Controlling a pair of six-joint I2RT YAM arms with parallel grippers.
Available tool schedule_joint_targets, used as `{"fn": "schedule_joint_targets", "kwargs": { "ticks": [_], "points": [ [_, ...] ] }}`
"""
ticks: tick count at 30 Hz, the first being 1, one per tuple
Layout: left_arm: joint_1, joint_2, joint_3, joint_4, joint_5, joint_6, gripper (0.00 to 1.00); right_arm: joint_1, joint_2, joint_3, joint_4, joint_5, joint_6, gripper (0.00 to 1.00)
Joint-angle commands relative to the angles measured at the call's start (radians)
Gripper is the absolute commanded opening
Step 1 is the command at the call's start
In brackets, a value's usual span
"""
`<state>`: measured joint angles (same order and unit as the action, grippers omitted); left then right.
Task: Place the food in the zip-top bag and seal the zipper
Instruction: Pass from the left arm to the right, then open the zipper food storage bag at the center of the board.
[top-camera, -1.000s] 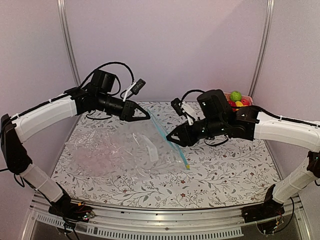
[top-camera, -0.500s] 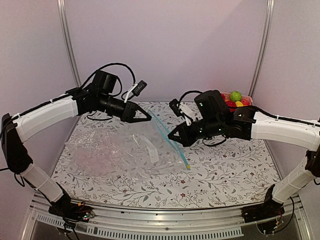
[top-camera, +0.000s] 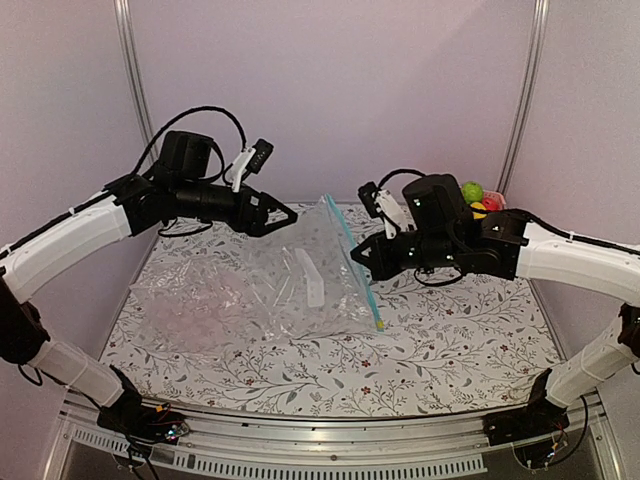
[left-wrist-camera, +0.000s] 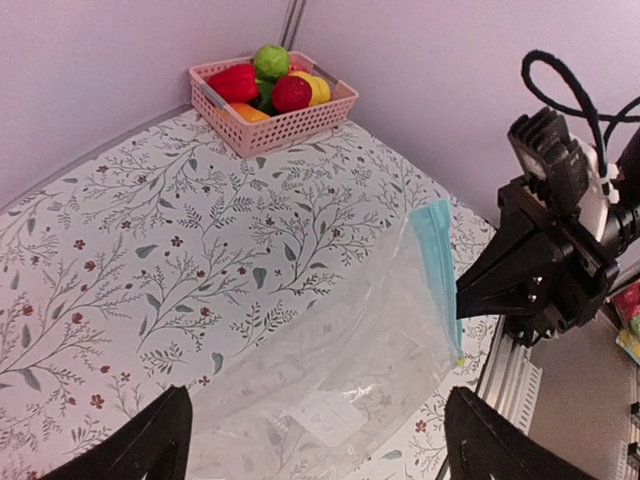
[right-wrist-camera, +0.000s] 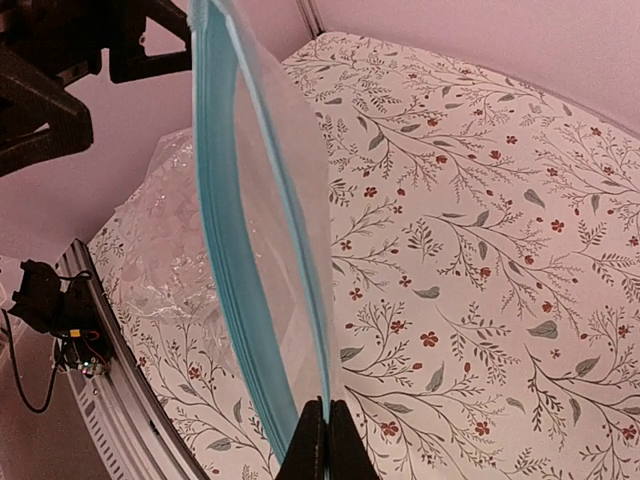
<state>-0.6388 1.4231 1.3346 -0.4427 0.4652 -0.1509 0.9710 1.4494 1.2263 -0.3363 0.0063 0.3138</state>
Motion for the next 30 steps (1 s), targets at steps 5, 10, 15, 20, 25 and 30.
{"fn": "schedule_joint_targets", "kwargs": {
  "ticks": [5,10,15,20,25,30],
  "points": [
    [-0.012,-0.046,0.039,0.094,-0.124,-0.093,0.92,-0.061,-0.148,-0.004,-0.097,0.191,0.016,0.0],
    [-0.017,-0.035,-0.006,0.154,-0.062,-0.173,0.93,-0.06,-0.136,0.015,-0.083,0.154,0.036,0.0],
    [-0.043,-0.015,-0.09,0.218,0.019,-0.221,0.93,-0.051,-0.066,0.029,-0.008,0.041,0.085,0.0],
    [-0.086,0.013,-0.107,0.247,0.073,-0.232,0.92,-0.017,0.03,0.065,0.049,0.008,0.108,0.0],
    [-0.105,0.042,-0.109,0.256,0.102,-0.246,0.85,-0.012,0.083,0.077,0.118,-0.052,0.14,0.0],
    [-0.11,0.075,-0.11,0.258,0.099,-0.266,0.75,-0.008,0.095,0.079,0.132,-0.064,0.144,0.0]
  ]
}}
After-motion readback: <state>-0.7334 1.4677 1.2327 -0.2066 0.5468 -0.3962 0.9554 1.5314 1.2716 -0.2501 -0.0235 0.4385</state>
